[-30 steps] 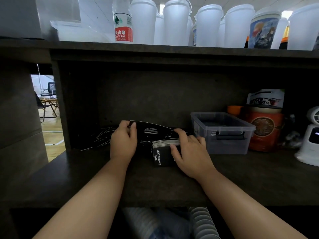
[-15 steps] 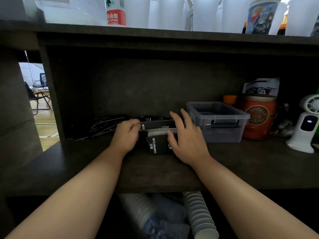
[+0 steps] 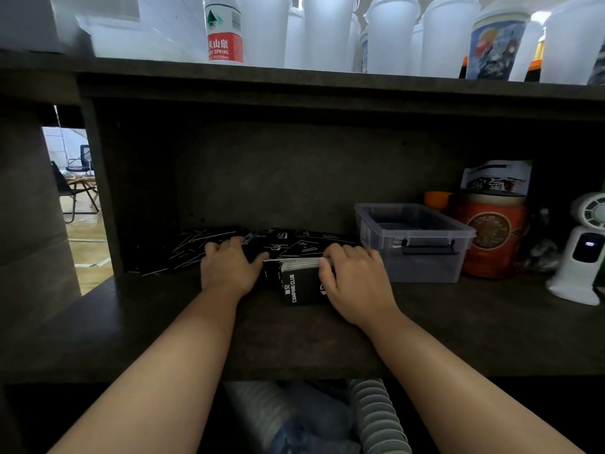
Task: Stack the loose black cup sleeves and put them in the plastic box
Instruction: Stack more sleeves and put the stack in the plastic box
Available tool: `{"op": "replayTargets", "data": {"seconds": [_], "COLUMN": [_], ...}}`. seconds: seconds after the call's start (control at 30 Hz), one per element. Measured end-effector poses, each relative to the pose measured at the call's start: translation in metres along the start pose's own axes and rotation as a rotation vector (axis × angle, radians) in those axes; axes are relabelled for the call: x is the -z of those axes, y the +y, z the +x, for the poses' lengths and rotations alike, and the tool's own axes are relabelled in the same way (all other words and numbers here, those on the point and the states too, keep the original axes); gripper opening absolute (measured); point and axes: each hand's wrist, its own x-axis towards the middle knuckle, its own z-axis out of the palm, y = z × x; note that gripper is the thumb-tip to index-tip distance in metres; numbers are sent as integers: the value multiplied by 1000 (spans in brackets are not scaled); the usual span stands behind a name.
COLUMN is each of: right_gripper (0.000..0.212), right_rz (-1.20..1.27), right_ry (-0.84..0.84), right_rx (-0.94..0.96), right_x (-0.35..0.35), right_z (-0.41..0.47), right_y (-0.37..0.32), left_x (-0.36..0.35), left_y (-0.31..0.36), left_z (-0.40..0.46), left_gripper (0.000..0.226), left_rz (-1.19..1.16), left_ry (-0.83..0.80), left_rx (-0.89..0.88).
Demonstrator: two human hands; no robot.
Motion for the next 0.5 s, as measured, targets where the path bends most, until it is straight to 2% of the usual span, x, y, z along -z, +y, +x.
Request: {"op": "replayTargets", "data": {"seconds": [0.1,0.17,0.23,0.3,0.43,0.5], "right_gripper": [49,49,51,52,52,49], "right_rz": [-7,-12,-13,-7,-1,-2], "right_ry": [22,22,13,18,28,43], "right_rx": [-3,-5,-3,-1,-5,-1], "right_x": [-2,-2,-2,-2,-3,-4], "right_z": [1,1,1,1,0,0], "right_y": [0,1,1,1,1,1], "left_x": [0,0,0,2,9,14], "left_y": [1,1,1,2,1,2], "left_z": [0,1,1,0,-5,-6], "left_gripper": [67,57,42,33,25,23], "left_rz": [60,128,155,66,-41,-134], "left_ry": [-83,-74,9,131,425,516], "left_rx": [-8,3,-4,-16,-121,-79]}}
